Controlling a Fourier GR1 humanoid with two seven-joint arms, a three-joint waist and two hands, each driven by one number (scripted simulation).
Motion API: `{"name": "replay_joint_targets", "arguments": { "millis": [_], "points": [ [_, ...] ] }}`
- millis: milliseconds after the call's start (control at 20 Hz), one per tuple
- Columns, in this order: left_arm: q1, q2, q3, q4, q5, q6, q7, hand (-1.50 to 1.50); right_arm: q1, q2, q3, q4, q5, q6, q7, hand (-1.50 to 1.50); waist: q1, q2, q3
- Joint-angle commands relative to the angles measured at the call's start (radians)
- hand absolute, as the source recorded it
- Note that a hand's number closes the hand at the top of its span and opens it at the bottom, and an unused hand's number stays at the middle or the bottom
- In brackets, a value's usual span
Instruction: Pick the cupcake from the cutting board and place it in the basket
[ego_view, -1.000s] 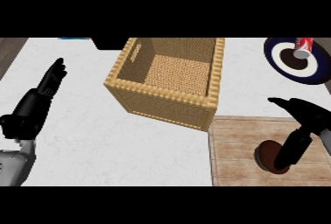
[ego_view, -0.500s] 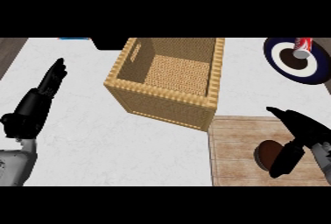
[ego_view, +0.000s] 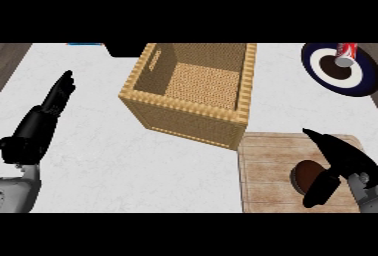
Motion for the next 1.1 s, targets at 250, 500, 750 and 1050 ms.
{"name": "replay_joint_targets", "arguments": {
  "millis": [250, 500, 750, 1050],
  "points": [
    [-0.002, -0.030, 0.047, -0.002, -0.030, -0.033, -0.003, 0.00, 0.077, 0.090, -0.057, -0.061, 0.097, 0.061, 0.083, -1.50, -0.002, -0.001, 0.000],
    [0.006, -0.050, 0.055, 0.012, -0.039, -0.055, -0.019, 0.00, 0.116, 0.124, -0.086, 0.035, 0.158, 0.059, -0.005, -1.50, 0.000, 0.000, 0.000],
    [-0.022, -0.055, 0.072, 0.031, -0.067, -0.069, -0.027, 0.00, 0.041, 0.193, -0.124, 0.100, 0.184, 0.112, 0.015, -1.50, 0.003, 0.001, 0.000],
    [-0.004, -0.086, 0.069, -0.067, -0.080, -0.073, 0.073, 0.00, 0.102, 0.259, -0.148, 0.109, 0.246, 0.096, -0.012, 1.50, 0.003, 0.000, 0.000]
  ]
}}
